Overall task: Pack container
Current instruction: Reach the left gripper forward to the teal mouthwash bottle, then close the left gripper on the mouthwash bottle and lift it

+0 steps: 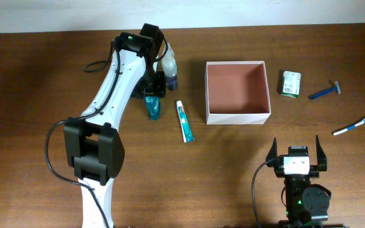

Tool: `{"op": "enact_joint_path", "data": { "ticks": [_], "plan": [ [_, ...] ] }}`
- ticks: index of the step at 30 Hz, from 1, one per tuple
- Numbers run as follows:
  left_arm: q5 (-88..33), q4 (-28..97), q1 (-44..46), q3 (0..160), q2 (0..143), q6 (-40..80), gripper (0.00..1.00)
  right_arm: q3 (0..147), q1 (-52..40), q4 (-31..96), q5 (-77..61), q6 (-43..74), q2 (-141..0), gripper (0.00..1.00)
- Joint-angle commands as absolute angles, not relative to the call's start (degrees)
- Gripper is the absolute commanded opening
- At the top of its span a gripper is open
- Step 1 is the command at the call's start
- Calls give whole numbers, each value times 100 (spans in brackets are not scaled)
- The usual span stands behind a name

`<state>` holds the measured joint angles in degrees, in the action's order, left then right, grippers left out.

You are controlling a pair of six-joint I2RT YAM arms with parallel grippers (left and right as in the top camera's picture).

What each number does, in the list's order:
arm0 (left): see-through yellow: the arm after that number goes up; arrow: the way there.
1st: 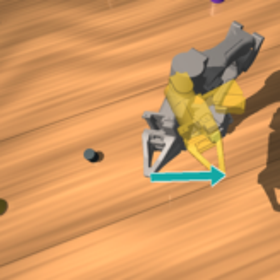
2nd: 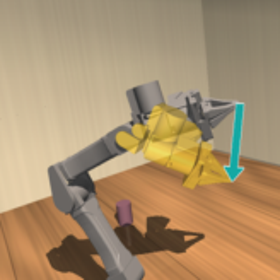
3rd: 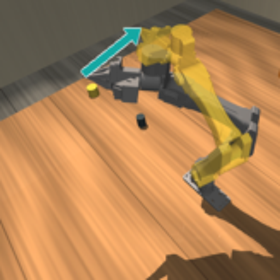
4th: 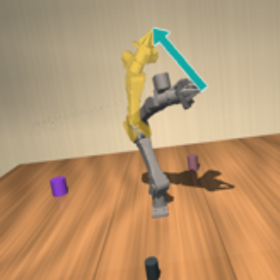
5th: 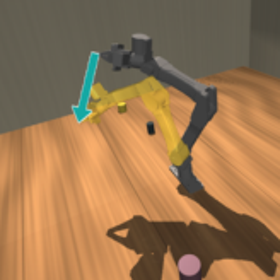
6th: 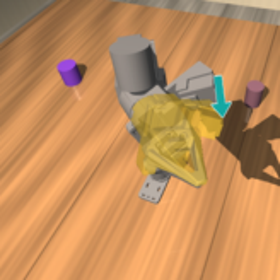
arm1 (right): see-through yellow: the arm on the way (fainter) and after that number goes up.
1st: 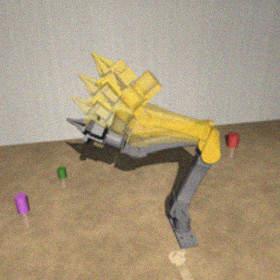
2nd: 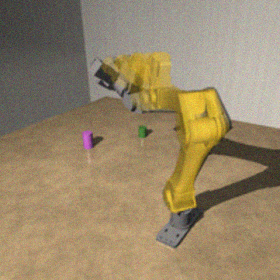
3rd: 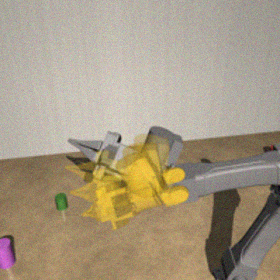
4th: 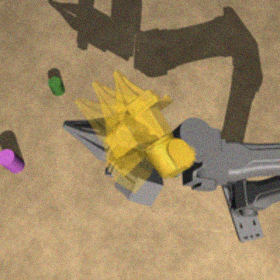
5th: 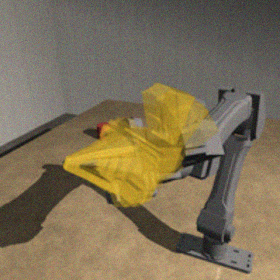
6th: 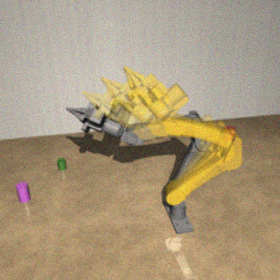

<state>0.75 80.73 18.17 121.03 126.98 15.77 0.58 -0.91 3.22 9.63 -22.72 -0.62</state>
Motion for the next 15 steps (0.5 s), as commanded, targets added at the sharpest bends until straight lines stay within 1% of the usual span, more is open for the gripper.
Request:
{"op": "enact_joint_path", "data": {
  "ticks": [1,5,10,14,15],
  "plan": [
    [126,8064,1767,12167,12717,1557,55,32,-145,366,1059,-2268,-21,99],
    [38,8064,1767,12167,12717,1557,46,32,-145,366,1059,-2268,-21,99],
    [-47,8062,1772,12167,12717,1555,31,32,-145,368,1057,-2268,-21,99],
    [-49,8062,1772,12167,12717,1553,14,32,-145,366,1059,-2268,-21,99],
    [-62,8068,1772,12180,12715,1551,11,32,-145,366,1057,-2268,-21,99]
  ]
}}
